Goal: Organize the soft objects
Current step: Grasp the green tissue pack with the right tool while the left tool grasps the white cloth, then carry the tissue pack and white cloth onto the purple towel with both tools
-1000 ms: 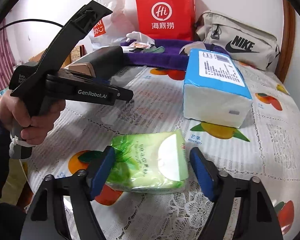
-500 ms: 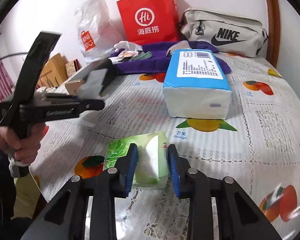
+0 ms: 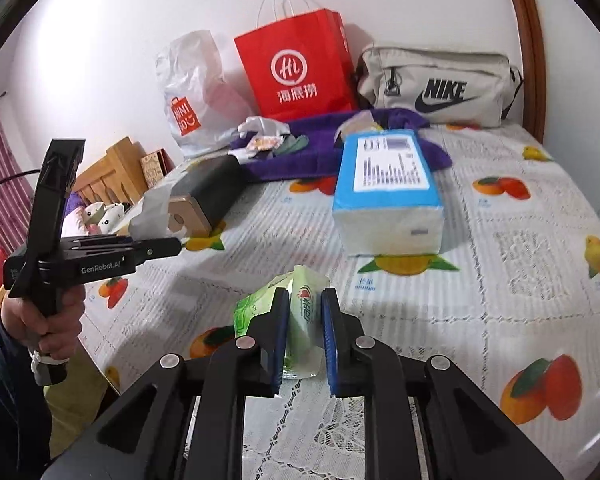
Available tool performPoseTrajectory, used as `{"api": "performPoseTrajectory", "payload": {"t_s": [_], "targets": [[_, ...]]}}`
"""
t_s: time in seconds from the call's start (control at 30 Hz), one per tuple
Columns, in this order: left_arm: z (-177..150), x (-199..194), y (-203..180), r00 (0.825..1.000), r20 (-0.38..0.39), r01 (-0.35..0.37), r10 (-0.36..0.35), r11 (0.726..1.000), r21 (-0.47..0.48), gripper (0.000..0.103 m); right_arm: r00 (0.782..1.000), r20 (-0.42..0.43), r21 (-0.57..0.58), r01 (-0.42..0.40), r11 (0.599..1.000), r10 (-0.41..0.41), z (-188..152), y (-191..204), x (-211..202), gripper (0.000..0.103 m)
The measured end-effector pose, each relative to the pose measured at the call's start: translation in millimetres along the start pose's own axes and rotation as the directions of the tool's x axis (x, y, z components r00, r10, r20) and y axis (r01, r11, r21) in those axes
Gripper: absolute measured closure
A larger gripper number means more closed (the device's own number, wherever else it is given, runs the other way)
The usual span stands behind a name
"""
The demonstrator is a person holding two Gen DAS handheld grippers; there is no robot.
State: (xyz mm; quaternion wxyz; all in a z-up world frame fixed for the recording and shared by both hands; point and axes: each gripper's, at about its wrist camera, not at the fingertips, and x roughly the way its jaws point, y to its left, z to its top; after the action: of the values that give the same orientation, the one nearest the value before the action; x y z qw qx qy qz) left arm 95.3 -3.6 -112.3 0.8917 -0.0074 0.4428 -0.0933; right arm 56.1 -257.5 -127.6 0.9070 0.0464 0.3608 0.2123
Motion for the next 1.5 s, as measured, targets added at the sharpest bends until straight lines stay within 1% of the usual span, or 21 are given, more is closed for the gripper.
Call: {"api": "performPoseTrajectory", "payload": {"t_s": [0.2,0.4,0.63,0.77,0.9,1.1,1.5], "targets": [[3,-16,10,1.000,0.023,-0.019,0.019,0.999,-0.029,0.082,0.999,0.035,0.001,0.034,0.999,-0.034,15,-5,-15,0.087],[13,-31,21,0.998,0.051,-0.030,0.034,0.997,-0.071,0.082,0.996,0.066,-0.007,0.061,0.998,-0.061,35,-9,-26,0.087],[34,-46,25,0.995,0.089,-0.044,0.052,0.995,-0.087,0.082,0.993,0.103,-0.014,0.065,0.998,-0.064,63,-9,-34,0.087],[50,-52,25,0.994,0.105,-0.034,0.043,0.995,-0.092,0.082,0.990,0.129,-0.041,0.067,0.997,-0.061,82,-4,-36,0.087],[64,-58,26,0.991,0.128,-0.032,0.044,0.995,-0.094,0.082,0.988,0.146,-0.051,0.066,0.997,-0.058,102,-1,-36,0.087],[83,-58,27,0.989,0.141,-0.032,0.046,0.995,-0.096,0.082,0.985,0.168,-0.062,0.054,0.997,-0.043,126,1,-30,0.087],[113,-46,34,0.988,0.143,-0.041,0.056,0.993,-0.110,0.082,0.985,0.165,-0.054,0.062,0.997,-0.052,160,-9,-6,0.087]]}}
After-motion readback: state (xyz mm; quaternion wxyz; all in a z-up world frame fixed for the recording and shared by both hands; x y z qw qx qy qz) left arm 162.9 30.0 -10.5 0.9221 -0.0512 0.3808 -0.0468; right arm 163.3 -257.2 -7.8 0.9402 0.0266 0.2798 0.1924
